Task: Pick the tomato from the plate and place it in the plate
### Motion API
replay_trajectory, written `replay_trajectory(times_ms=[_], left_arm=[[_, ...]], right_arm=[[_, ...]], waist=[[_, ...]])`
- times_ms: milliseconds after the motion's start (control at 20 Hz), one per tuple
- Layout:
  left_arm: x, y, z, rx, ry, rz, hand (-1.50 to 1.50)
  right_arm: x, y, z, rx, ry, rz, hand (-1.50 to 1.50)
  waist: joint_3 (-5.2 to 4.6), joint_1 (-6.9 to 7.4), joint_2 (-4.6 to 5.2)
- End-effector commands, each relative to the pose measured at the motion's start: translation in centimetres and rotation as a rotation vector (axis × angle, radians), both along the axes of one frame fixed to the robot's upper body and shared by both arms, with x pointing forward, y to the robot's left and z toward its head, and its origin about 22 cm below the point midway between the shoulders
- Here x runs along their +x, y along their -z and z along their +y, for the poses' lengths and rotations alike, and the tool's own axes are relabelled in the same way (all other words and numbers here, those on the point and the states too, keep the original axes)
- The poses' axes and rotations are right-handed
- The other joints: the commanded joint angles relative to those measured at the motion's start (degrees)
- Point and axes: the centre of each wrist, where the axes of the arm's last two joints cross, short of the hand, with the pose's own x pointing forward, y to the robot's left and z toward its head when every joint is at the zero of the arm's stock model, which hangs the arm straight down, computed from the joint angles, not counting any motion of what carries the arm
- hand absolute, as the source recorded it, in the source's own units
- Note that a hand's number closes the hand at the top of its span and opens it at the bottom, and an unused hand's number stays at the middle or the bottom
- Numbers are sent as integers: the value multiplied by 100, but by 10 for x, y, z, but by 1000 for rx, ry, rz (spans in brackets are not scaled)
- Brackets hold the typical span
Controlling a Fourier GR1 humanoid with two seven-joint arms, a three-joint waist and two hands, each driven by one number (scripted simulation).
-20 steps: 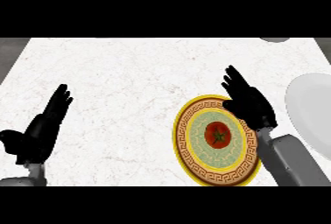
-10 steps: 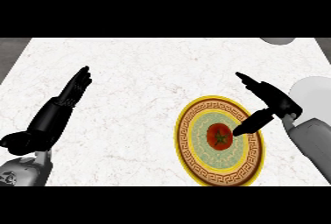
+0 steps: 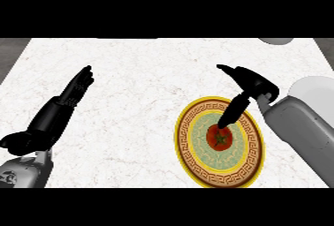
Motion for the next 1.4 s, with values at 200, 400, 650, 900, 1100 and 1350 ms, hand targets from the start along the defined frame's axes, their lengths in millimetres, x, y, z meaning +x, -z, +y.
replay_trajectory(times_ms=[200, 400, 650, 900, 1100, 1350], left_arm=[[9, -6, 0, 4, -15, 1, 0], [-6, -10, 4, 10, 12, -7, 0], [0, 2, -7, 3, -3, 5, 0], [-9, 8, -1, 2, -5, 7, 0], [-17, 9, 11, 0, -6, 6, 0], [-4, 15, -16, 10, -1, -9, 0]], right_arm=[[1, -22, 16, -31, -13, 296, -150], [25, -43, 0, -57, 12, 367, -150], [25, -55, -9, -135, 56, 373, -150], [36, -44, -17, -100, 100, 396, -150], [31, -40, -30, -61, 69, 437, -150], [36, -25, -30, -81, 17, 461, -150]], waist=[[3, -85, -9], [4, 12, -3], [2, -65, -10], [5, -26, -4], [4, -37, -11], [5, -46, 7]])
